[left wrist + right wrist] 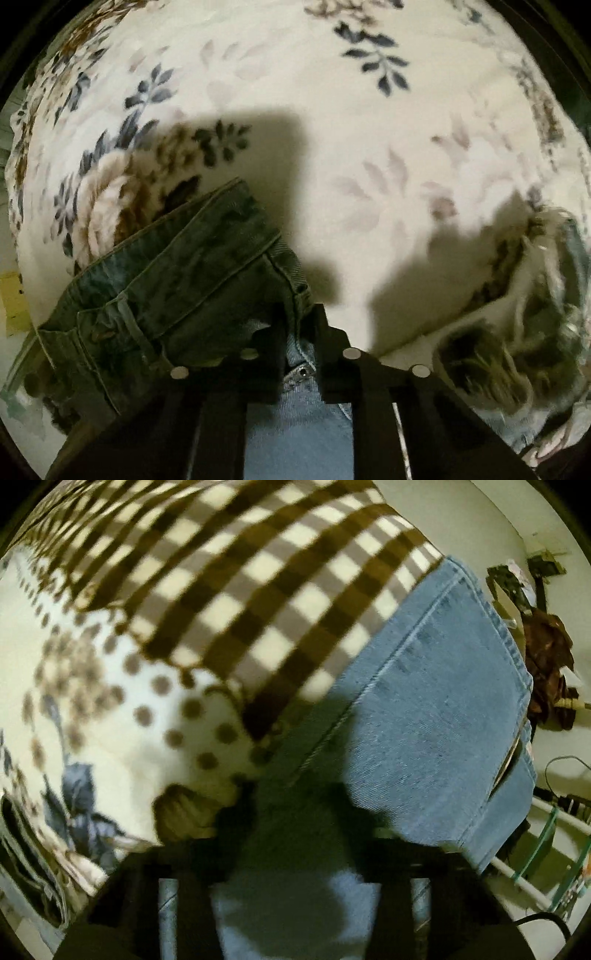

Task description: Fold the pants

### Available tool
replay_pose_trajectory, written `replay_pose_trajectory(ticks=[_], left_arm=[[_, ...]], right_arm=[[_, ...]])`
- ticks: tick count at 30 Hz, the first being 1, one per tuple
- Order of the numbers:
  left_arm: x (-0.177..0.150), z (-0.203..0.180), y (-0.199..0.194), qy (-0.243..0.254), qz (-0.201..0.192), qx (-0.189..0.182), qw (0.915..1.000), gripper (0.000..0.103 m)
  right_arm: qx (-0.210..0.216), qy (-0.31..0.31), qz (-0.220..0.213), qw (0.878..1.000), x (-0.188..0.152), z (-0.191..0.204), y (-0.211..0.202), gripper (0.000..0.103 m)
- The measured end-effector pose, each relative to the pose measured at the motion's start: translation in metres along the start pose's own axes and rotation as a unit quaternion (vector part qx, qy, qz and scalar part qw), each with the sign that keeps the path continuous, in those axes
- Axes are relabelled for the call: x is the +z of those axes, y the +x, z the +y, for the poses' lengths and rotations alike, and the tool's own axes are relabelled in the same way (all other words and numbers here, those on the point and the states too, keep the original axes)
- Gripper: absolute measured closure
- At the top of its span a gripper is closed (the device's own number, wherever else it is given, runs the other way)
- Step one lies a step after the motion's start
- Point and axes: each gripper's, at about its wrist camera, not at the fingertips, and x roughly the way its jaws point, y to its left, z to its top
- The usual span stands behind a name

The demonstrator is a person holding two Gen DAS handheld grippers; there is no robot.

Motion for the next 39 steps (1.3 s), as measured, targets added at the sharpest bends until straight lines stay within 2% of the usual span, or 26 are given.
replay_pose_trajectory(ticks=[5, 8, 11, 12, 13, 14, 15, 16, 18, 21, 23, 25, 28, 32, 36, 39], left_arm=[[-0.003, 0.017, -0.057, 0.015, -0.019, -0.071, 0.9972, 0.095], [-0.003, 0.053, -0.094, 0.009, -0.025, -0.122, 0.9922, 0.095], [-0.028, 0.086, -0.12, 0.003, -0.03, -0.164, 0.9859, 0.095], [-0.044, 0.103, -0.127, 0.005, -0.035, -0.18, 0.983, 0.095], [-0.047, 0.116, -0.138, 0.008, -0.036, -0.194, 0.9803, 0.095], [-0.072, 0.118, -0.143, 0.01, -0.037, -0.201, 0.9788, 0.095], [-0.082, 0.129, -0.152, 0.017, -0.039, -0.214, 0.9758, 0.095], [-0.088, 0.14, -0.157, 0.025, -0.039, -0.221, 0.9741, 0.095], [-0.108, 0.169, -0.158, 0.036, -0.032, -0.236, 0.9705, 0.095], [-0.127, 0.215, -0.146, 0.052, -0.014, -0.235, 0.9704, 0.095], [-0.138, 0.249, -0.127, 0.051, -0.002, -0.22, 0.9741, 0.095], [-0.144, 0.286, -0.098, 0.036, 0.016, -0.206, 0.9777, 0.095], [-0.151, 0.316, -0.057, 0.041, 0.023, -0.183, 0.9821, 0.095], [-0.155, 0.333, -0.019, 0.05, 0.035, -0.17, 0.9835, 0.095], [-0.162, 0.344, -0.005, 0.06, 0.044, -0.161, 0.9841, 0.094], [-0.164, 0.35, -0.003, 0.066, 0.048, -0.152, 0.985, 0.089]], right_arm=[[0.019, -0.013, -0.034, 0.999, -0.014, -0.002, -0.036, 0.098], [0.044, -0.026, -0.055, 0.997, -0.032, -0.011, -0.062, 0.098], [0.078, -0.038, -0.08, 0.993, -0.059, -0.033, -0.094, 0.098], [0.087, -0.04, -0.086, 0.992, -0.066, -0.045, -0.106, 0.098], [0.104, -0.042, -0.094, 0.989, -0.078, -0.056, -0.119, 0.098], [0.116, -0.044, -0.103, 0.987, -0.091, -0.07, -0.131, 0.098], [0.125, -0.046, -0.111, 0.985, -0.101, -0.083, -0.138, 0.098], [0.136, -0.05, -0.119, 0.982, -0.102, -0.121, -0.134, 0.098], [0.14, -0.056, -0.135, 0.979, -0.123, -0.168, -0.136, 0.099], [0.126, -0.056, -0.143, 0.98, -0.158, -0.22, -0.12, 0.099], [0.117, -0.049, -0.141, 0.982, -0.176, -0.25, -0.101, 0.099], [0.1, -0.05, -0.141, 0.984, -0.198, -0.274, -0.079, 0.099], [0.087, -0.04, -0.129, 0.987, -0.216, -0.296, -0.039, 0.099], [0.079, -0.011, -0.112, 0.99, -0.227, -0.318, 0.012, 0.099], [0.076, -0.009, -0.117, 0.99, -0.23, -0.325, 0.04, 0.099], [0.085, -0.016, -0.085, 0.993, -0.227, -0.332, 0.059, 0.097]])
